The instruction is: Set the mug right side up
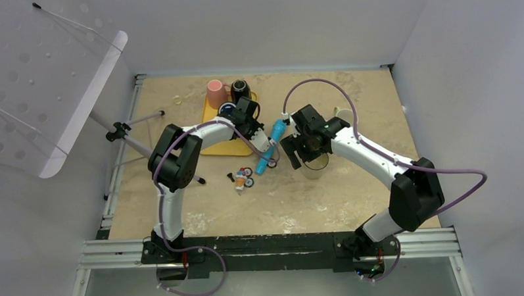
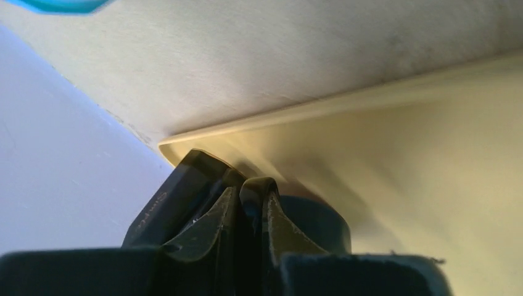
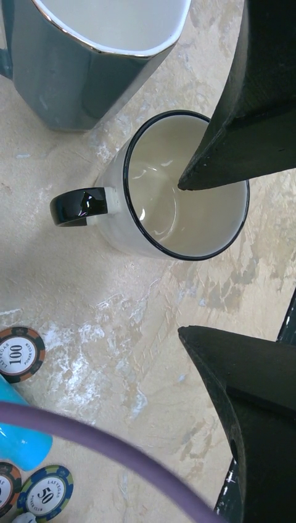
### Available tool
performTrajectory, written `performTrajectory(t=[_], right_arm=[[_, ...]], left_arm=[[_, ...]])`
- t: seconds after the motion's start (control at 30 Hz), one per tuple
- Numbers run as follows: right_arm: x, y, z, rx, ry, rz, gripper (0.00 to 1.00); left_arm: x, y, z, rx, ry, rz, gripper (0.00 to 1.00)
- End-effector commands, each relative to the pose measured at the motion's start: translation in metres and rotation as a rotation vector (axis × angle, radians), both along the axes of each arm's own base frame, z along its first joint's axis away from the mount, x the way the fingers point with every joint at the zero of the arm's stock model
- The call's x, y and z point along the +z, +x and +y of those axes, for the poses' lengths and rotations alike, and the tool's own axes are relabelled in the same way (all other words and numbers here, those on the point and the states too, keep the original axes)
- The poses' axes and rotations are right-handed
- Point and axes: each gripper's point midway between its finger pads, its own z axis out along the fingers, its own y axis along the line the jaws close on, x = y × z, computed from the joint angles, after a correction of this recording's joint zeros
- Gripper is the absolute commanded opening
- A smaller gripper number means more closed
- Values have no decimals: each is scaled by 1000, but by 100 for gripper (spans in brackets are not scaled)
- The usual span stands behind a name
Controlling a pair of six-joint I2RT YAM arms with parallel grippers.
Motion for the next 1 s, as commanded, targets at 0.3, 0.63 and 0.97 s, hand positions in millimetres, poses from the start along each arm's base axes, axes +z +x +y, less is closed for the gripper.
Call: performTrajectory(t=[0.3,0.63,0.97], right_arm=[[66,8,14,41,149,-183,85],[185,14,92,260,731,-541,92],[266,-26,133,518,1179,-648,98]], left_arm=[[136,-11,8,268,-388,-78,0],[288,-92,-18,589,-1078,400,0],[364,-180,-49,502,-1297,842,0]])
